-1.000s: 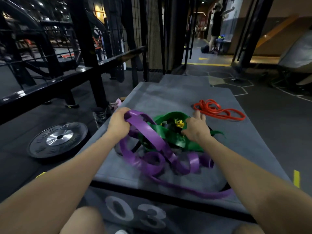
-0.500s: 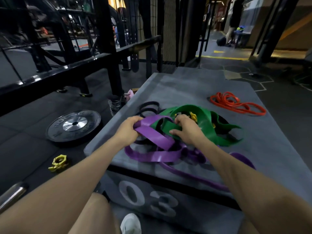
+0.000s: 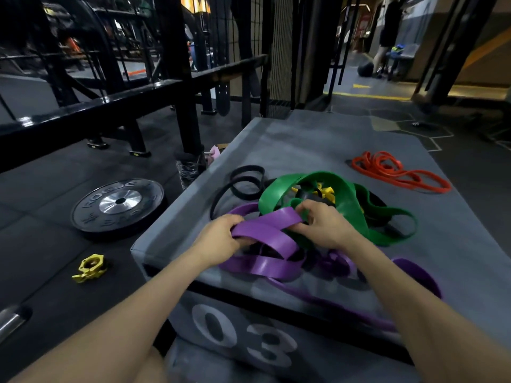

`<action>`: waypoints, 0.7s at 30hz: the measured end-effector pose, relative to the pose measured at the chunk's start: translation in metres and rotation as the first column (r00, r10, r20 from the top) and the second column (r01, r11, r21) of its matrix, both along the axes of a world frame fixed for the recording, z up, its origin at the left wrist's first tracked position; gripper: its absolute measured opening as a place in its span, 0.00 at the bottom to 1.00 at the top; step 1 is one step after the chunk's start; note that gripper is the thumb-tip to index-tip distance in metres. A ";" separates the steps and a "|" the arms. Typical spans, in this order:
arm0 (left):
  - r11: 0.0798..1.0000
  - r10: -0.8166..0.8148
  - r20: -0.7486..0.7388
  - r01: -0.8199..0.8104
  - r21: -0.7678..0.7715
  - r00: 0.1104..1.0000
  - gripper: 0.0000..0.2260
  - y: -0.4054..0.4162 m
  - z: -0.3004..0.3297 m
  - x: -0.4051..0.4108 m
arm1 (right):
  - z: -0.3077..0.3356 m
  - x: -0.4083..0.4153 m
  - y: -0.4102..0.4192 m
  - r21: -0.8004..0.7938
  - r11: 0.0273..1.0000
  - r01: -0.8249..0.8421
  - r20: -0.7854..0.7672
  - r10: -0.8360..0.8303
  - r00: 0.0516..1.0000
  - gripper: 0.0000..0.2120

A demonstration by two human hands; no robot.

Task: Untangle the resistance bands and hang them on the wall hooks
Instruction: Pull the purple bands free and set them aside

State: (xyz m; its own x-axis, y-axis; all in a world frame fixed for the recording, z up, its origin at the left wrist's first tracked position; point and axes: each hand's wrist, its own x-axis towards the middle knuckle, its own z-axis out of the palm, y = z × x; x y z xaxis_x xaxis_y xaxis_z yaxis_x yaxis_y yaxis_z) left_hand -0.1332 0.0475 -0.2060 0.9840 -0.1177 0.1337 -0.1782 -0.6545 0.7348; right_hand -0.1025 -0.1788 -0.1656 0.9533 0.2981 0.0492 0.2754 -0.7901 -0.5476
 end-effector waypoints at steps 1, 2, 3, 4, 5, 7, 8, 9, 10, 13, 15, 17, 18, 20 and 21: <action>0.999 -0.026 0.015 0.027 -0.020 1.000 0.10 -0.001 0.001 0.001 | 0.004 -0.001 0.000 0.015 0.998 -0.068 -0.036 0.068 0.997 0.13; 0.998 -0.061 0.051 0.062 -0.013 0.997 0.13 -0.004 0.001 0.001 | 0.010 -0.002 -0.001 0.053 0.989 -0.139 -0.099 0.144 0.985 0.10; 0.994 -0.099 0.098 0.094 0.054 0.990 0.17 -0.006 0.002 0.000 | 0.015 -0.003 -0.002 0.087 0.978 -0.191 -0.169 0.203 0.964 0.06; 0.978 -0.148 0.133 0.124 0.169 0.980 0.21 -0.010 0.003 -0.003 | 0.019 -0.005 -0.005 0.098 0.969 -0.227 -0.236 0.244 0.940 0.07; 0.940 -0.197 0.136 0.148 0.306 0.971 0.24 -0.015 0.004 -0.006 | 0.023 -0.006 -0.008 0.076 0.968 -0.239 -0.277 0.251 0.927 0.11; 0.824 -0.278 0.086 0.191 0.534 0.957 0.29 -0.025 0.007 -0.012 | 0.026 -0.006 -0.013 0.020 0.985 -0.172 -0.215 0.173 0.961 0.21; 0.774 -0.307 0.071 0.206 0.598 0.949 0.30 -0.030 0.008 -0.015 | 0.027 -0.003 -0.016 0.051 0.995 -0.083 -0.137 0.089 0.987 0.25; 0.740 -0.326 0.073 0.207 0.640 0.943 0.31 -0.034 0.010 -0.019 | 0.028 0.001 -0.016 0.132 0.991 0.029 -0.071 -0.019 0.997 0.25; 0.721 -0.337 0.087 0.198 0.664 0.937 0.30 -0.038 0.011 -0.020 | 0.029 0.004 -0.014 0.256 0.960 0.114 -0.039 -0.108 0.993 0.22; 0.703 -0.337 0.118 0.167 0.691 0.934 0.28 -0.042 0.016 -0.023 | 0.027 0.008 0.005 0.221 0.968 0.120 -0.034 -0.115 0.993 0.14; 0.678 -0.345 0.130 0.151 0.719 0.930 0.26 -0.044 0.021 -0.027 | 0.017 0.004 0.020 -0.044 0.997 0.058 -0.044 -0.060 0.997 0.19; 0.662 -0.333 0.139 0.126 0.739 0.933 0.25 -0.043 0.027 -0.029 | 0.015 0.008 0.024 0.026 0.988 0.151 0.022 -0.152 0.988 0.14; 0.663 -0.305 0.155 0.093 0.743 0.940 0.23 -0.040 0.031 -0.029 | 0.018 0.013 0.021 0.259 0.941 0.216 -0.002 -0.223 0.975 0.10; 0.680 -0.208 0.228 -0.027 0.733 0.951 0.21 -0.033 0.041 -0.024 | 0.031 0.018 0.013 0.729 0.607 0.317 -0.143 -0.317 0.937 0.07; 0.681 -0.161 0.275 -0.095 0.726 0.948 0.21 -0.030 0.046 -0.022 | 0.037 0.021 0.007 0.853 0.405 0.328 -0.199 -0.329 0.923 0.12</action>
